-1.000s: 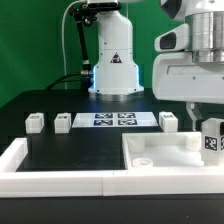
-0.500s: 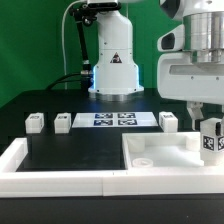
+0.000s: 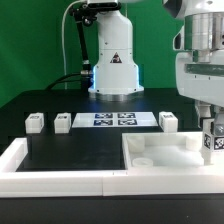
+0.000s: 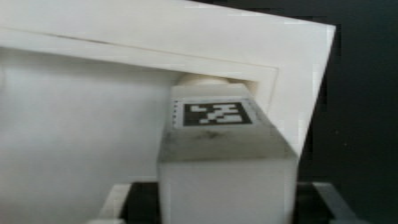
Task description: Assemble square table
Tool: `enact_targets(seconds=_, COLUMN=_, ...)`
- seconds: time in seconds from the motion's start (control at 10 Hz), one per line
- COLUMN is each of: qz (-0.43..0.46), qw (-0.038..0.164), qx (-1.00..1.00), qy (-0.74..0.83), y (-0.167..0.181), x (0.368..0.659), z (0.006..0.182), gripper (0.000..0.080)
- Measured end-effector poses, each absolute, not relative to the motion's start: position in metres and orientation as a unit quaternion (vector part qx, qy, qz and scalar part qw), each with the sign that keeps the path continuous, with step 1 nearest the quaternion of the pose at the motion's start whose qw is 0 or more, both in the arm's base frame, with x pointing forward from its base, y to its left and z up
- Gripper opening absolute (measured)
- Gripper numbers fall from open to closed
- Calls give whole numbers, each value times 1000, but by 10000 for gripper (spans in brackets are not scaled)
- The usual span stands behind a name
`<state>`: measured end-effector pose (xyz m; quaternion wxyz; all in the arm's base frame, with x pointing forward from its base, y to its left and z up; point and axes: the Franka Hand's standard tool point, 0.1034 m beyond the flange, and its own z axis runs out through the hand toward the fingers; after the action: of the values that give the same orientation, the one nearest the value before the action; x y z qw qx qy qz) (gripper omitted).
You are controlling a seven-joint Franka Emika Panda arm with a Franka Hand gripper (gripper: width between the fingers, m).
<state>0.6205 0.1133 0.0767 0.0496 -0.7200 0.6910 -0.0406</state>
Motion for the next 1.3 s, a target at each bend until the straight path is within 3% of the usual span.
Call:
enact_targets(seconds=0.5, qz=-29, qw=57, qx=-652, qy=756, y=114, x=620, z=76, gripper=294)
enact_targets(seconds=0.6, qz=-29, qw=56, qx=-659, qy=750, y=114, x=620, z=76, gripper=426)
enact_targets(seconds=0.7, qz=-30, qw=55, qx=-683, qy=728, y=114, x=619, z=76, gripper=426)
enact_targets(seconds=0.8, qz=-29, qw=53, qx=-690, qy=722, y=116, x=619, z=76, gripper=598)
enact_targets(seconds=0.9, qz=-29, qw=52, qx=-701, qy=711, y=118, x=619, z=76, gripper=638)
enact_targets(seconds=1.3, qz=-37, qw=48, qx=-816, qy=575, y=123, x=618, z=75, gripper=649)
